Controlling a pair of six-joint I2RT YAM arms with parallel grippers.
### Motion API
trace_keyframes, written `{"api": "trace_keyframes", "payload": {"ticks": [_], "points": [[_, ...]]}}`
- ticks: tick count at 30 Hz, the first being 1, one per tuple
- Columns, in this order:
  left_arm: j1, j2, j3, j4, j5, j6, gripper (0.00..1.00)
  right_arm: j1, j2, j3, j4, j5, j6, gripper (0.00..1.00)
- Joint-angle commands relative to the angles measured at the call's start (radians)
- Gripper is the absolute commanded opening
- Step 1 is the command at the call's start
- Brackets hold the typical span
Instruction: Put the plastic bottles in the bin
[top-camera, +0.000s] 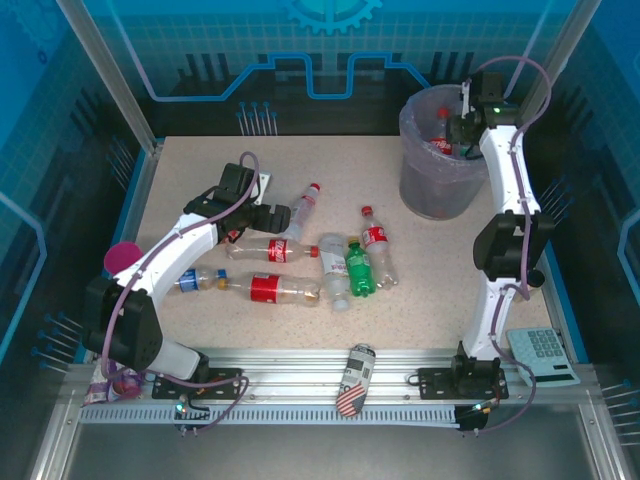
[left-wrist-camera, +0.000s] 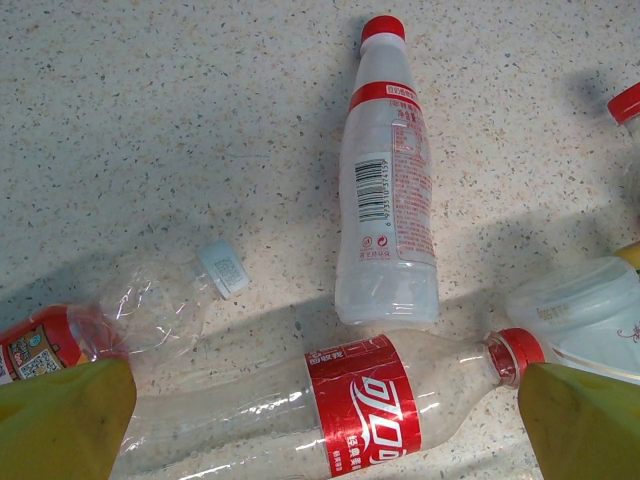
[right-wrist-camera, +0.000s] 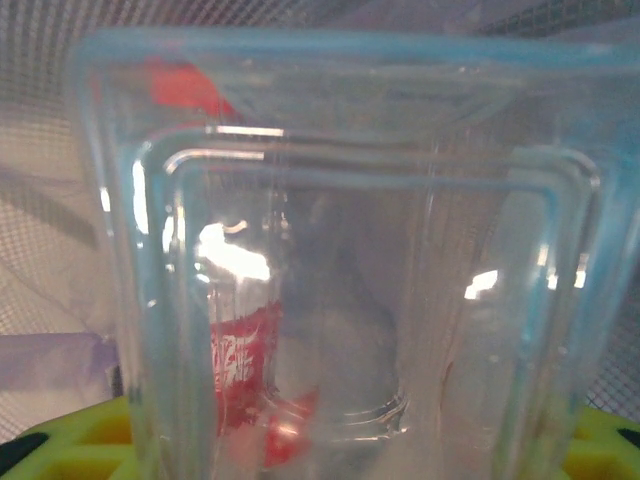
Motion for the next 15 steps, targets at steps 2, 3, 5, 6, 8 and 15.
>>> {"api": "trace_keyframes", "payload": {"ticks": [2,3,5,6,8,15], "points": [[-0.008,-0.036,0.017,-0.011,0.009,0.018,0.99,0.012,0.021,0.034,-0.033,0.048,-0.040,0.61],[-0.010,-0.037,0.017,-0.011,0.009,0.018,0.99,0.011,0.023,0.034,-0.035,0.049,-0.041,0.62],[-0.012,-0.038,0.016,-0.012,0.007,0.019,0.99,0.014,0.025,0.034,-0.035,0.052,-0.042,0.66],[-0.013,-0.037,0.016,-0.011,0.007,0.020,0.99,0.015,0.023,0.036,-0.034,0.054,-0.042,0.69],[-0.014,-0.036,0.017,-0.012,0.008,0.020,0.99,0.017,0.026,0.048,-0.042,0.055,-0.041,0.73],[-0.019,-0.037,0.016,-0.011,0.007,0.022,0.99,0.017,0.042,0.086,-0.073,0.048,-0.040,0.79]]}}
